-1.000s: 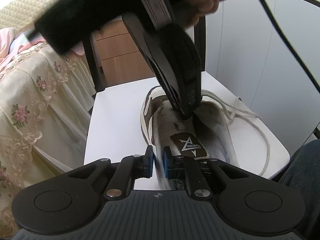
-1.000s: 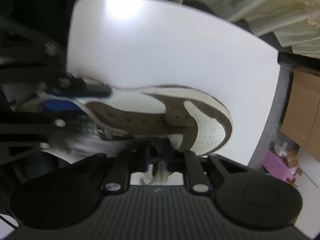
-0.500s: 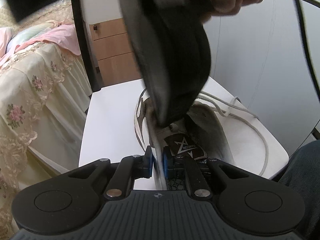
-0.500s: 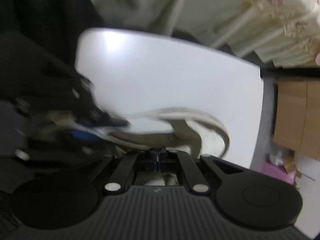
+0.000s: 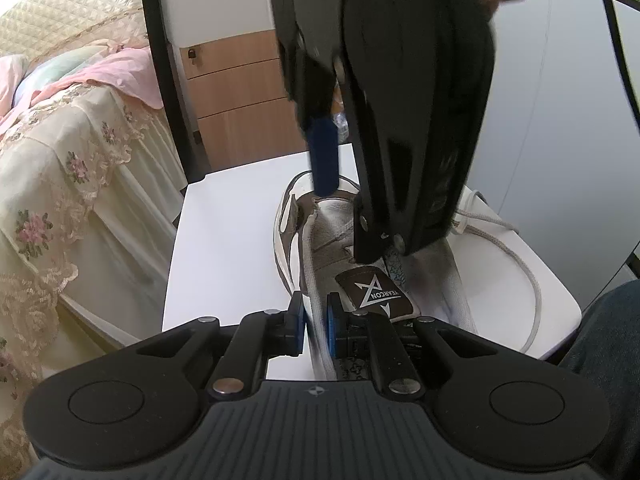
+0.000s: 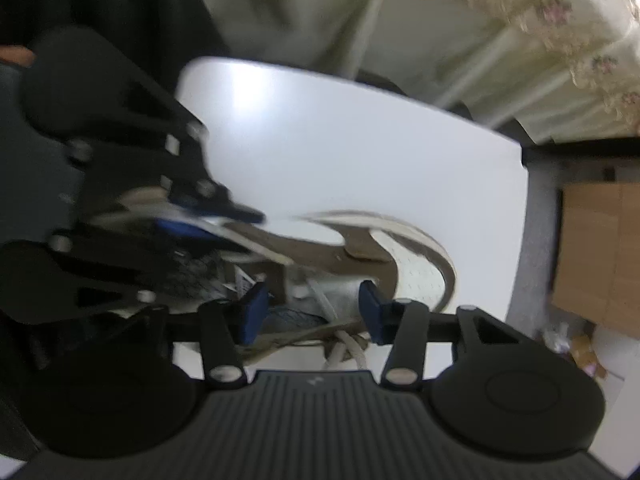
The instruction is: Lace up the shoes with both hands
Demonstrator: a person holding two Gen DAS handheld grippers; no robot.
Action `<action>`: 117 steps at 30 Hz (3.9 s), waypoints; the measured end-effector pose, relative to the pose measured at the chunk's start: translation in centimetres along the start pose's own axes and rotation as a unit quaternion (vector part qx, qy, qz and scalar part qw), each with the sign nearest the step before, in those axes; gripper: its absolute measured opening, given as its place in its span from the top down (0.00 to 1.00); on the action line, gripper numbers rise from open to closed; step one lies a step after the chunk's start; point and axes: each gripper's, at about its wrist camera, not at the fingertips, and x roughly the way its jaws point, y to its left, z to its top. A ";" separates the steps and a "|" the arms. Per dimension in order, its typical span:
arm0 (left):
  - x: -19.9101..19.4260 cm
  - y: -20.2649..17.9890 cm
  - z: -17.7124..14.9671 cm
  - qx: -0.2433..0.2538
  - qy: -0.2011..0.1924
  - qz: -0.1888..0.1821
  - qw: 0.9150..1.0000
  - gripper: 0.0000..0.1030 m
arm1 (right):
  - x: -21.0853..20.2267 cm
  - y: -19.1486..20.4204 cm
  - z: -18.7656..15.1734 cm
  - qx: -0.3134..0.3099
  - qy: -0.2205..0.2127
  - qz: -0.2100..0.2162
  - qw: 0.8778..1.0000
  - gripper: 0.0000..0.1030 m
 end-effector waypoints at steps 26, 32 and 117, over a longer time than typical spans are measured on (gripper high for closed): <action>1.5 -0.8 0.4 0.042 0.010 0.002 0.999 0.88 | -12.6 -0.8 -5.7 0.335 -0.347 -0.086 0.872 0.98; 1.7 0.1 0.6 0.020 0.019 0.004 1.000 0.88 | -17.9 -1.3 -6.0 0.364 -0.410 -0.105 0.830 0.98; -14.2 -1.9 11.3 -0.039 0.139 -0.025 0.989 0.05 | -2.2 0.5 -25.1 0.726 -0.352 -0.065 0.588 0.40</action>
